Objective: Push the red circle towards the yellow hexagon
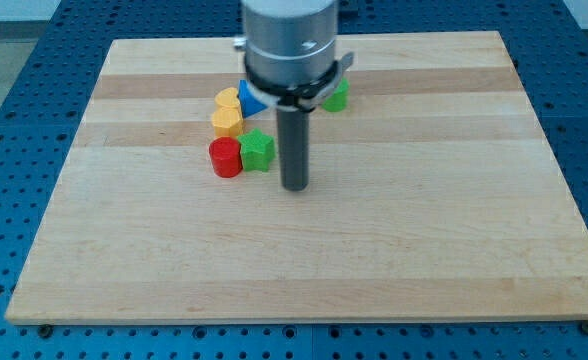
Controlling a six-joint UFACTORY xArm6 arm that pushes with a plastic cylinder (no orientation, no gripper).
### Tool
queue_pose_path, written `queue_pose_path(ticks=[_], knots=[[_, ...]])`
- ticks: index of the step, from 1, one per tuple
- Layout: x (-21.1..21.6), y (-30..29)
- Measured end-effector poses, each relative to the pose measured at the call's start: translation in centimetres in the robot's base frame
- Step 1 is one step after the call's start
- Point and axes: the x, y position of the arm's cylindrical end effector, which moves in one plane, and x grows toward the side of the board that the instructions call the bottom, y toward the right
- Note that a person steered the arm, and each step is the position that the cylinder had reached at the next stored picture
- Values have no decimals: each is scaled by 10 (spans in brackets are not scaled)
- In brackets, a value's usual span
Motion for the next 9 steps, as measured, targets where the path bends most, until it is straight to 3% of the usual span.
queue_pose_path(ticks=[2, 3, 6, 9], knots=[[1, -123], [-32, -166], [-174, -149], [-185, -68]])
